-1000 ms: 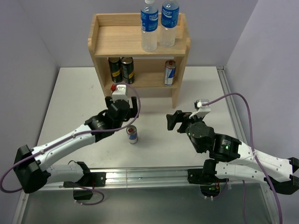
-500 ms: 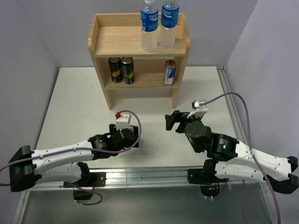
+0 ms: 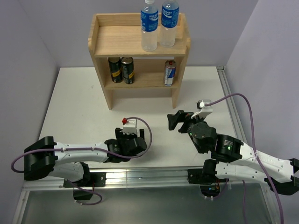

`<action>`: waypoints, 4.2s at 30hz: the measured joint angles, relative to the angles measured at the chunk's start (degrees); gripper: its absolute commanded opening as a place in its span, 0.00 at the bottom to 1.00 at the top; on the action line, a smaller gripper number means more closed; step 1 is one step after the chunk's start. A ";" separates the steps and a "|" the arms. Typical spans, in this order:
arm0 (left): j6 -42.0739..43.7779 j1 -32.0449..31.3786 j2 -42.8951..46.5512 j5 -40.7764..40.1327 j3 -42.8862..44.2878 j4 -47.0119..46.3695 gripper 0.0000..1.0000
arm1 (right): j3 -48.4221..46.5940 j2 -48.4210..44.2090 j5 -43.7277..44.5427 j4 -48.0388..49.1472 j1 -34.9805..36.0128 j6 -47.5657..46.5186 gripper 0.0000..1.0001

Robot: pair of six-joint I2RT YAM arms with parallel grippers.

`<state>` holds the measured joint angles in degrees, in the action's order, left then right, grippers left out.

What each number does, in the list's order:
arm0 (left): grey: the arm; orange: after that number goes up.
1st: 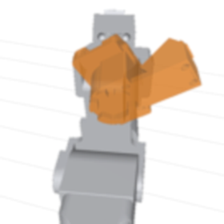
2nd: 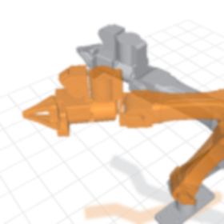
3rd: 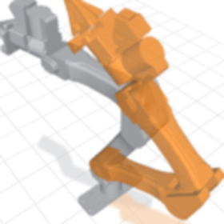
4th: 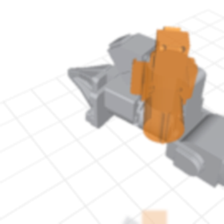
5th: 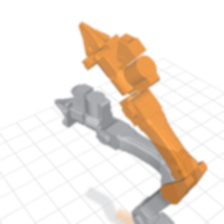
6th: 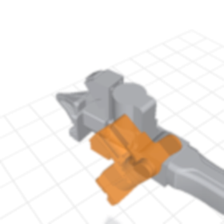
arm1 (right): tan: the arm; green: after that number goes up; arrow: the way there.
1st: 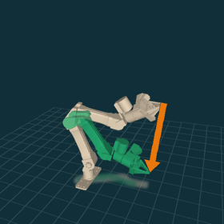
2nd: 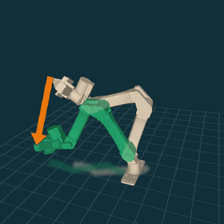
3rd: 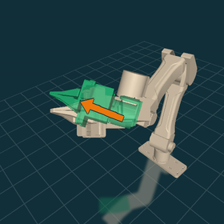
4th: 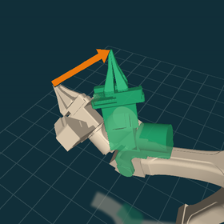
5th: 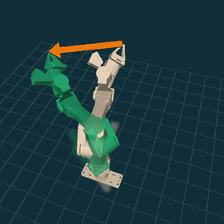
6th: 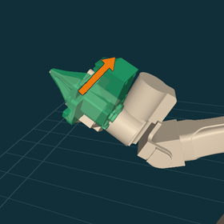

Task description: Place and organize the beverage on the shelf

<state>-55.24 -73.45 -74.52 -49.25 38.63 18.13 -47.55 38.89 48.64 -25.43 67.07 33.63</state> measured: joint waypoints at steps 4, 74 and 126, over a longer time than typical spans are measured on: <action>-0.20 0.02 -0.66 -3.23 0.00 -1.31 0.71 | 0.02 -0.28 0.07 -0.07 0.00 0.02 0.99; 43.56 23.17 -28.20 13.20 58.14 -9.03 0.00 | 2.93 1.60 1.11 -0.09 -1.49 0.83 0.99; 40.92 25.38 -29.35 22.36 58.25 -12.61 0.16 | 4.11 3.65 -0.72 2.32 -2.99 0.42 0.99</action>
<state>-14.33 -48.07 -103.88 -26.89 96.88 5.52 -43.44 42.54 47.92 -23.11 64.07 34.04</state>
